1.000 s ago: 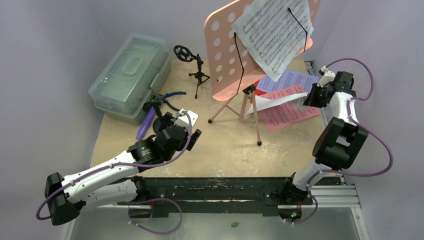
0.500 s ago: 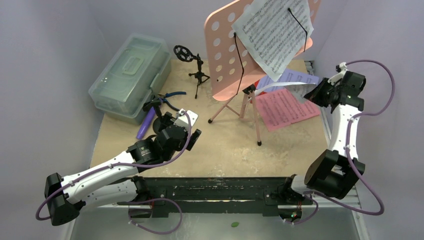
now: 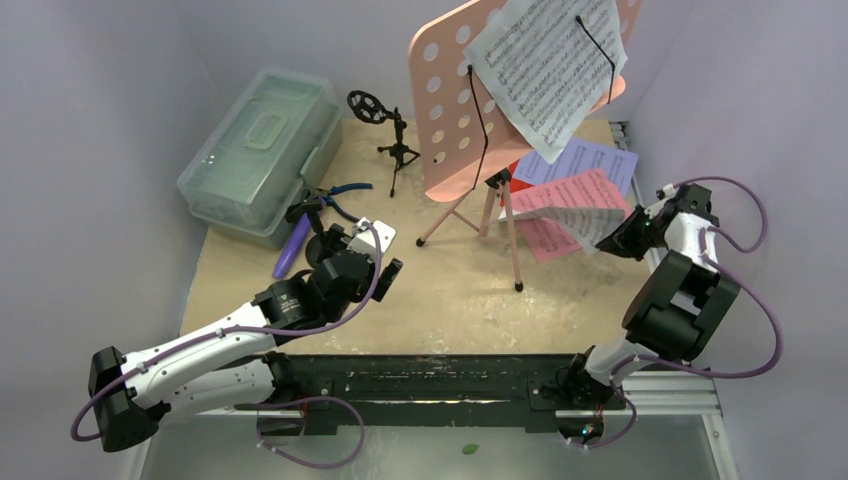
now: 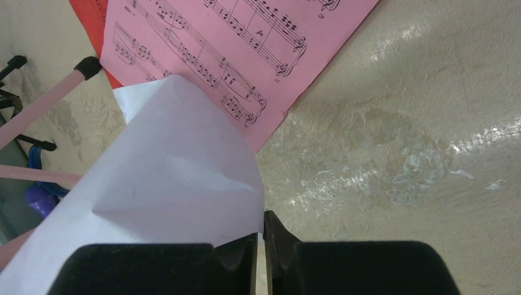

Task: Pack up the instrument practice props
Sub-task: Place the sheet music at the center of the board, then pick up the sheet music from the music stand.

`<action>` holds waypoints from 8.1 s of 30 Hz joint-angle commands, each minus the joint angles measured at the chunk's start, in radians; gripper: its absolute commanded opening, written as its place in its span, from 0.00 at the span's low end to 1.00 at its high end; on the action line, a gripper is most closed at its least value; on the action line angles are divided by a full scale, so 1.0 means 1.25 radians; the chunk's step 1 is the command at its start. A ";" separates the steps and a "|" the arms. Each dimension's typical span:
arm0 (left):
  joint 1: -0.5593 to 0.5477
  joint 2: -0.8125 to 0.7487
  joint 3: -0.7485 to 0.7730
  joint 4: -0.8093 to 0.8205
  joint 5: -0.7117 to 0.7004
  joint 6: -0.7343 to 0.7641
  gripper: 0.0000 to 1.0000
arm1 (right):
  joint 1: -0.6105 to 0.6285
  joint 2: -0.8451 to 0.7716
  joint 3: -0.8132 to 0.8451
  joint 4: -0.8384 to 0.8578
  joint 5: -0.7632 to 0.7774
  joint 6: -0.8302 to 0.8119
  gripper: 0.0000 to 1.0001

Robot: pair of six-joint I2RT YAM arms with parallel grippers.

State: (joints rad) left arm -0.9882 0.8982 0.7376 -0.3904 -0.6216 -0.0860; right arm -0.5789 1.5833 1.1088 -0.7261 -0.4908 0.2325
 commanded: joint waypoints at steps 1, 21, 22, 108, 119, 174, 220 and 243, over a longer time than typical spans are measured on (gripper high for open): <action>0.008 -0.003 -0.006 0.017 0.007 0.000 0.97 | -0.007 -0.014 0.010 0.017 -0.031 0.005 0.12; 0.014 0.005 -0.007 0.019 0.017 0.001 0.97 | 0.084 -0.178 0.060 0.138 0.109 -0.193 0.05; 0.015 0.005 -0.007 0.019 0.017 0.000 0.97 | 0.085 -0.191 0.072 0.139 0.123 -0.231 0.03; 0.033 0.010 -0.008 0.022 0.032 0.001 0.97 | 0.175 0.108 0.282 0.244 0.135 -0.351 0.53; 0.033 -0.003 -0.007 0.020 0.040 -0.002 0.97 | 0.144 -0.264 0.012 0.192 -0.065 -0.454 0.63; 0.042 0.009 -0.008 0.024 0.048 -0.005 0.97 | 0.288 -0.280 -0.110 1.625 -0.524 1.253 0.91; 0.043 -0.170 -0.095 0.364 0.567 -0.235 1.00 | 0.285 -0.565 -0.467 1.851 -0.574 1.329 0.00; -0.234 0.225 -0.036 1.045 0.132 -0.597 1.00 | 0.288 -0.936 -0.642 1.154 -0.596 0.895 0.00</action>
State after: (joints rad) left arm -1.2774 1.1580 0.6376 0.7658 -0.3069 -0.6865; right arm -0.2226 0.5106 0.3386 1.0538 -1.2308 1.5715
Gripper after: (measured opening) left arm 0.996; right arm 0.005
